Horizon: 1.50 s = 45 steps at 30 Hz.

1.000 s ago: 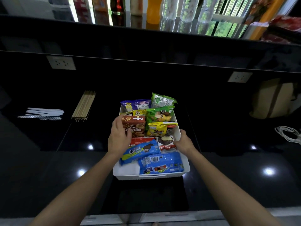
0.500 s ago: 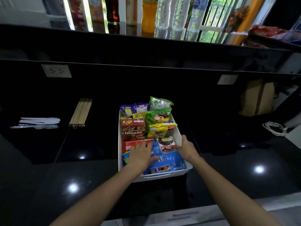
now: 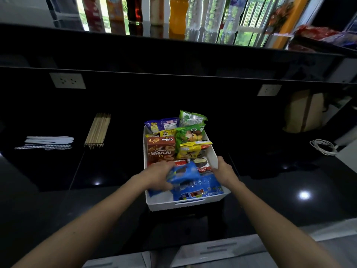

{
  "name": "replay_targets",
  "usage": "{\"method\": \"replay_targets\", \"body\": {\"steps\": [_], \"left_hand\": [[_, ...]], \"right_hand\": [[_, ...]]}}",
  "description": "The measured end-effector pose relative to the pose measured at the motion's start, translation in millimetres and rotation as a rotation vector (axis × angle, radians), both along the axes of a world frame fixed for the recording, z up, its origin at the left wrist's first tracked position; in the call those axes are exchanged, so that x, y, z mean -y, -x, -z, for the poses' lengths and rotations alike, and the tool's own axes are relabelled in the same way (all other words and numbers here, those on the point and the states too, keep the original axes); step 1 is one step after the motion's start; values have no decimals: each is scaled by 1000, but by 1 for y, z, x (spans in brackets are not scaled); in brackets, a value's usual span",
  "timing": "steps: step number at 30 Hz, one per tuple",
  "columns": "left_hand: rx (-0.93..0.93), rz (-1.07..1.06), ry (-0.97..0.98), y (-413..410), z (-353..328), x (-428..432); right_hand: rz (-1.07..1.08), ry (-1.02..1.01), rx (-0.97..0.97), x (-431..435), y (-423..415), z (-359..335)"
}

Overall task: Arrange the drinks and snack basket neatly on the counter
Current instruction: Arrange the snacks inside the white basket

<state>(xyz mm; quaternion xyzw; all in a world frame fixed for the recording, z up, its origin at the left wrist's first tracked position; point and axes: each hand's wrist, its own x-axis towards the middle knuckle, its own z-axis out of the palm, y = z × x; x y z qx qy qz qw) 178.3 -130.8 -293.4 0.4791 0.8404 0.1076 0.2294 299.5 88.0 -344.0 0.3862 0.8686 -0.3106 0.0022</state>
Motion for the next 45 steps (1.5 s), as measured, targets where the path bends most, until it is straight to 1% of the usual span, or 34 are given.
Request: {"method": "replay_targets", "body": {"steps": [2, 7, 8, 10, 11, 12, 13, 14, 15, 16, 17, 19, 23, 25, 27, 29, 31, 33, 34, 36, 38, 40, 43, 45], "left_hand": [[34, 101, 151, -4, 6, 4], [-6, 151, 189, -7, 28, 4], [28, 148, 215, -4, 25, 4], [175, 97, 217, 3, 17, 0], [228, 50, 157, 7, 14, -3], [220, 3, 75, 10, 12, -7], [147, -42, 8, 13, 13, -11], [50, -85, -13, 16, 16, -13], [-33, -120, 15, 19, 21, -14], [-96, -136, 70, 20, 27, -15], [-143, -135, 120, 20, 33, -15], [-192, -127, 154, 17, 42, -17], [-151, -132, 143, 8, 51, -23], [-171, -95, 188, 5, 54, -22], [-185, -90, 233, 2, 53, -19], [-247, -88, 207, 0, 49, -15], [-331, -106, 56, 2, 45, -10], [-410, -149, -154, 5, 46, -2], [-449, -190, -267, 6, 47, 1], [-487, -350, -450, 8, 50, 5], [-466, -525, -539, 9, 50, 6], [-472, -586, -552, 11, 47, 3], [-437, -551, -460, 21, 44, -5], [-392, -531, -399, 28, 42, -11]], "right_hand": [[1, 2, 8, 1, 0, 0], [8, 12, -7, 0, -1, 2], [11, 11, -9, 0, -1, 3], [9, -16, -24, 3, -3, 2], [-1, -105, -36, 5, -3, 2], [-31, -268, -39, 8, -3, 0], [-84, -468, -37, 11, -2, -1], [-157, -644, -37, 15, -1, -3], [-254, -745, -22, 18, 1, -6], [-366, -780, 20, 21, 4, -8], [-465, -776, 69, 22, 6, -7], [-552, -701, 187, 23, 13, -5], [-567, -636, 395, 28, 31, -5], [-565, -624, 431, 31, 33, -6], [-571, -656, 432, 30, 32, -7], [-576, -621, 429, 26, 30, -9], [-571, -503, 412, 20, 27, -13], [-528, -401, 316, 15, 23, -19], [-495, -391, 239, 12, 22, -21], [-434, -447, 118, 7, 27, -28], [-393, -528, 35, 2, 36, -37], [-384, -578, 6, -1, 45, -46], [-470, -622, 126, -2, 53, -52], [-496, -660, 145, -2, 57, -50]]}}
